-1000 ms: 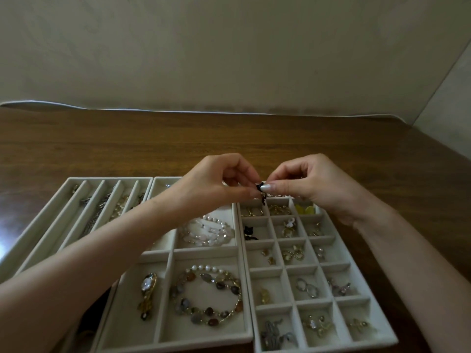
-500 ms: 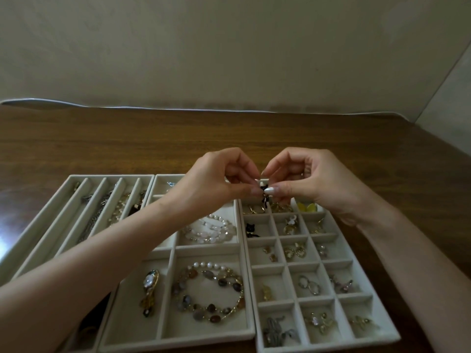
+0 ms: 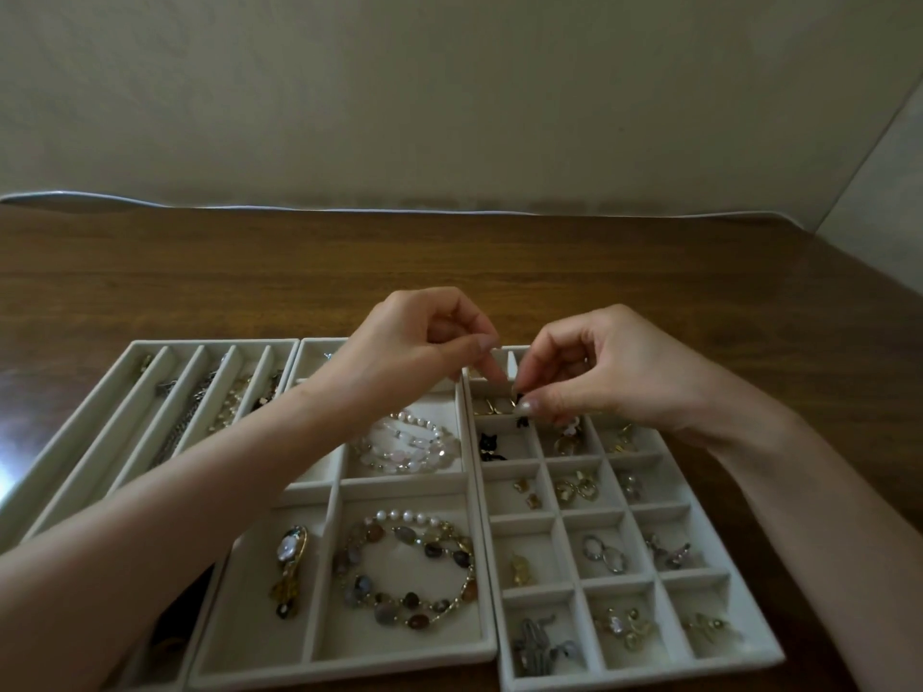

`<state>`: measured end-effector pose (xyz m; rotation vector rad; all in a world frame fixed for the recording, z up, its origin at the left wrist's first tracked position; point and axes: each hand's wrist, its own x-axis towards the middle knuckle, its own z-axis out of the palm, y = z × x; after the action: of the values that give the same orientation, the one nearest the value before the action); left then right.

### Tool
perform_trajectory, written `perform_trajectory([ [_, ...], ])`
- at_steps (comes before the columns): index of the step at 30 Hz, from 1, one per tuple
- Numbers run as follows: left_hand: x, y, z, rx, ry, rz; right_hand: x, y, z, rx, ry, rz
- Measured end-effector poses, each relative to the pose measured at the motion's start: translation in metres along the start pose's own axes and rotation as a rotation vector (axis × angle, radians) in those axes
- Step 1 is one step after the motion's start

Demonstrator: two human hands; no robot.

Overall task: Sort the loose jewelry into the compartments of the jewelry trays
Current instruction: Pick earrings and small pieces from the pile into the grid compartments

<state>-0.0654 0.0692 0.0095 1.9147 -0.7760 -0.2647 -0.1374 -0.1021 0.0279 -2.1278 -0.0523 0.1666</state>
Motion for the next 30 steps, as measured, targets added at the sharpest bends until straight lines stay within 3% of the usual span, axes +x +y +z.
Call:
perform_trajectory([
  [13, 0.0, -0.002, 0.001, 0.078, 0.047, 0.058, -0.001, -0.003, 0.014, -0.282, 0.002, 0.015],
  [24, -0.001, -0.002, 0.002, 0.104, 0.045, 0.07, 0.003, 0.0, 0.02, -0.253, 0.028, 0.148],
  [30, -0.001, -0.001, 0.003, 0.12, 0.046, 0.071, 0.002, -0.001, 0.026, -0.417, 0.12, 0.106],
])
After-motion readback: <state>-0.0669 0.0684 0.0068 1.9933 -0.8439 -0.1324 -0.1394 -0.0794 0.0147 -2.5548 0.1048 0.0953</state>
